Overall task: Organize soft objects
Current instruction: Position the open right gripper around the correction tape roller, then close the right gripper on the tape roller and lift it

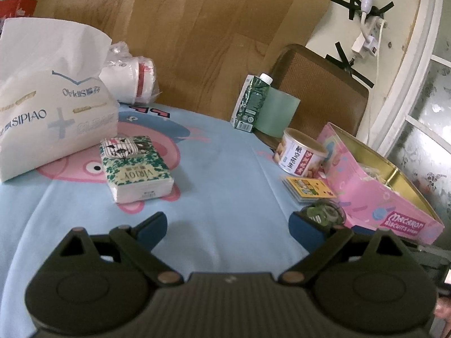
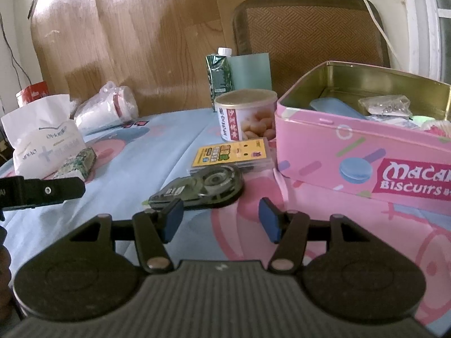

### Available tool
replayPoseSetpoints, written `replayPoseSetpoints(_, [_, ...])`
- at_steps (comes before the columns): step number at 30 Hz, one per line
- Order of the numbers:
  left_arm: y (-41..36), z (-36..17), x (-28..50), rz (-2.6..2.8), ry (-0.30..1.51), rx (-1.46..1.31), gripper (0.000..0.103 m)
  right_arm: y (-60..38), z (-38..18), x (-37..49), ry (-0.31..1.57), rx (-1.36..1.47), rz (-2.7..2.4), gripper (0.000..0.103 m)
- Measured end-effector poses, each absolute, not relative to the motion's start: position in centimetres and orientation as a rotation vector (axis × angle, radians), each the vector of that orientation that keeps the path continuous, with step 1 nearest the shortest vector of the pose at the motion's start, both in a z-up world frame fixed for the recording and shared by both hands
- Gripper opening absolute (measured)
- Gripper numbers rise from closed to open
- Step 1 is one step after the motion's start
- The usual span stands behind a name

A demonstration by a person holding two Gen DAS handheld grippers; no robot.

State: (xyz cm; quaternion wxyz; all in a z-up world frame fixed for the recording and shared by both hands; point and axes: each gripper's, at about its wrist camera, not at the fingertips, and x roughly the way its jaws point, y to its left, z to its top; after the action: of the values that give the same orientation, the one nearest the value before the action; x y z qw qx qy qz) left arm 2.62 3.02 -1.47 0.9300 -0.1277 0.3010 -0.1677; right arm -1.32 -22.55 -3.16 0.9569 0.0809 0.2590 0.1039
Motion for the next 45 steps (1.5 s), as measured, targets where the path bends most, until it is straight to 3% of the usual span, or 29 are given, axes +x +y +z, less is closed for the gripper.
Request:
replayPoseSetpoints(27, [3.4, -1.6, 2.8, -0.345, 0.632, -0.295, 0.097, -20.3, -2.8, -0.7, 0.503, 0.072, 0.265, 0.063])
replayPoseSetpoints(28, [3.4, -1.6, 2.8, -0.345, 0.632, -0.296, 0.097, -20.1, -2.7, -0.4, 0.503, 0.062, 0.262, 0.064])
replayPoseSetpoints(32, [3.4, -1.6, 2.8, -0.347, 0.634, -0.298, 0.097, -20.1, -2.5, 0.6, 0.49, 0.04, 0.252, 0.091])
replayPoseSetpoints(33, [3.4, -1.6, 2.8, -0.348, 0.635, -0.298, 0.097, -20.2, -2.3, 0.9, 0.491, 0.039, 0.26, 0.093])
replayPoseSetpoints(37, [3.4, -1.6, 2.8, -0.352, 0.635, -0.301, 0.097, -20.7, -2.1, 2.6, 0.522, 0.059, 0.296, 0.092])
replayPoseSetpoints(38, [3.4, -1.6, 2.8, -0.352, 0.636, -0.302, 0.097, -20.8, -2.2, 3.1, 0.552, 0.081, 0.312, 0.087])
replayPoseSetpoints(39, [3.4, -1.6, 2.8, -0.351, 0.635, -0.303, 0.097, -20.9, -2.2, 3.3, 0.584, 0.104, 0.329, 0.074])
replayPoseSetpoints(40, [3.5, -1.6, 2.8, -0.351, 0.635, -0.305, 0.097, -21.0, -2.3, 3.3, 0.604, 0.132, 0.347, 0.071])
replayPoseSetpoints(45, [3.6, -1.6, 2.9, -0.353, 0.639, -0.318, 0.097, -21.2, -2.3, -0.3, 0.619, 0.168, 0.45, 0.071])
